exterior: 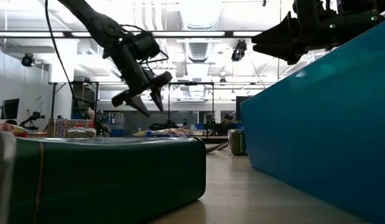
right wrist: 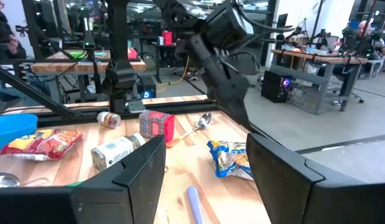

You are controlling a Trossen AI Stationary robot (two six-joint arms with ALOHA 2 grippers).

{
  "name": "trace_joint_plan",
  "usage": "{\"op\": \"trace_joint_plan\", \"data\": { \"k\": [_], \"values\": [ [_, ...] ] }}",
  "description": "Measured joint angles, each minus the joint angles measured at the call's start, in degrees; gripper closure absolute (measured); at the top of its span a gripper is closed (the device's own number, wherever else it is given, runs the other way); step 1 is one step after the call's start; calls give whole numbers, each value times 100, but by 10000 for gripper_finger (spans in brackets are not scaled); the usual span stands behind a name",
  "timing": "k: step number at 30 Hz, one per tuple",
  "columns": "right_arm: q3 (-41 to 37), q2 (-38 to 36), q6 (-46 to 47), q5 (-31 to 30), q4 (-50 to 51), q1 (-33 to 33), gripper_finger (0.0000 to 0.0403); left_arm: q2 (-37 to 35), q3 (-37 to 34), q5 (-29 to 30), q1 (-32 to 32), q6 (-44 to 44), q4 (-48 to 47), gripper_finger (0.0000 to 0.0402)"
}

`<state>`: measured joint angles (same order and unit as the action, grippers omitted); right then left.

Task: Pick & Place Food Item
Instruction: Put the blue noodle pack into the yellow bin

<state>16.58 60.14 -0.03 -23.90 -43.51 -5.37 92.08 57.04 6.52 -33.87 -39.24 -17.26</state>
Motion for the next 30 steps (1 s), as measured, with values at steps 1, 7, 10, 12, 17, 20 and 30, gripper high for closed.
{"op": "trace_joint_plan", "data": {
  "k": [1, 7, 10, 12, 17, 20, 30],
  "values": [
    [0, 0, 0, 0, -2, -2, 182, 40, 0, -4, -44, -17, -1, 180],
    [0, 0, 0, 0, 0, -2, 182, 374, -4, -5, -159, -153, 90, 180],
    [0, 0, 0, 0, 0, -2, 182, 589, -4, -7, -159, -153, 112, 180],
    [0, 0, 0, 0, -2, 0, 182, 729, -4, -7, -159, -151, 174, 180],
    [0, 0, 0, 0, 0, -2, 182, 1069, 7, -70, -163, -129, 430, 180],
    [0, 0, 0, 0, 0, -2, 182, 1196, 13, -324, -162, -130, 673, 180],
    [0, 0, 0, 0, 0, 0, 182, 1265, 3, -658, 399, -125, 954, 180]
  ]
}}
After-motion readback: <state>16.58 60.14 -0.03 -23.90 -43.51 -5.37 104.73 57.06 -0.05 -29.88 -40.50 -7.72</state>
